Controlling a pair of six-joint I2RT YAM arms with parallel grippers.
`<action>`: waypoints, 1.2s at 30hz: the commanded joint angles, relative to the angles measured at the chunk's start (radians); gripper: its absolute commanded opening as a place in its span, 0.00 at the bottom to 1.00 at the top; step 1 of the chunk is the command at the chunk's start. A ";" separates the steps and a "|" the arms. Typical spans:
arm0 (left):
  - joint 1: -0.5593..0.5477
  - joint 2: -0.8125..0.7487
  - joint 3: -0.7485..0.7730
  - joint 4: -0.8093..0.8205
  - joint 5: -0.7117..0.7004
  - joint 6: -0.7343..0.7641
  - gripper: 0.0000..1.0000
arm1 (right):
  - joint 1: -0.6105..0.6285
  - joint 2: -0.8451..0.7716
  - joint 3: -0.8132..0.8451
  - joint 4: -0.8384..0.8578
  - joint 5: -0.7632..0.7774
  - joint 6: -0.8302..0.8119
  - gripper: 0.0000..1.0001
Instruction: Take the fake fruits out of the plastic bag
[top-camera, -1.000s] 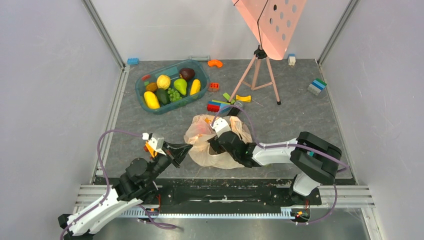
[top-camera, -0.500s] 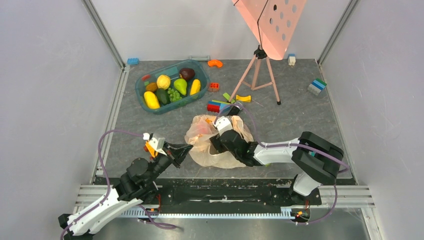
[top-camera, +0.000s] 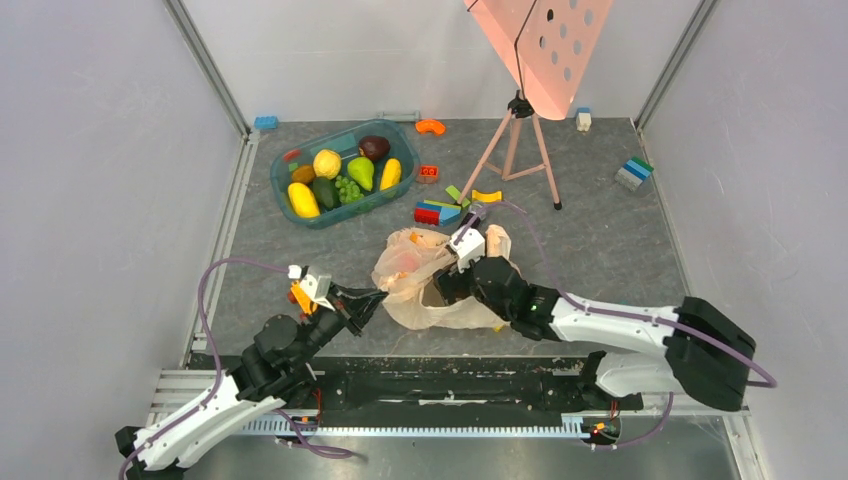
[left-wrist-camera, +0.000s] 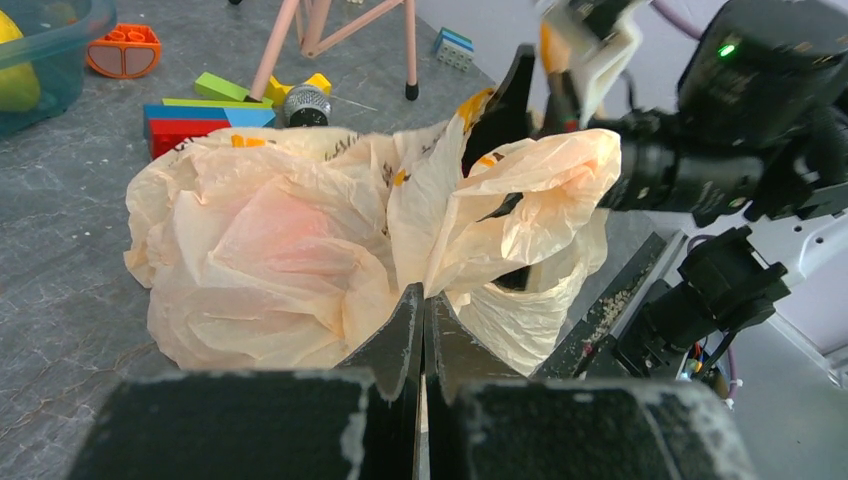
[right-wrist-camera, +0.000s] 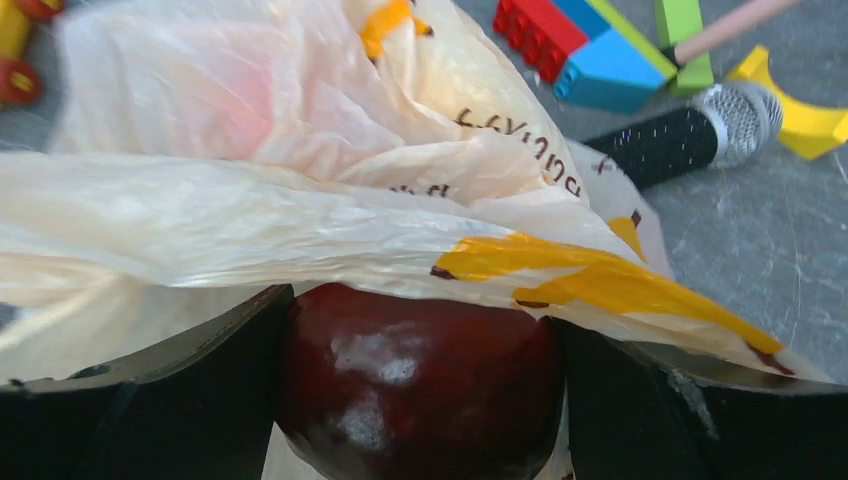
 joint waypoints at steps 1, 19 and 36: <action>0.004 0.038 0.007 0.045 0.029 -0.034 0.02 | -0.003 -0.107 -0.016 0.045 -0.079 -0.008 0.43; 0.004 0.060 0.015 0.079 0.016 -0.042 0.02 | -0.002 -0.330 0.026 0.017 -0.248 0.081 0.47; 0.004 0.072 0.011 0.098 -0.007 -0.056 0.02 | -0.003 -0.334 0.072 0.260 -0.397 0.251 0.49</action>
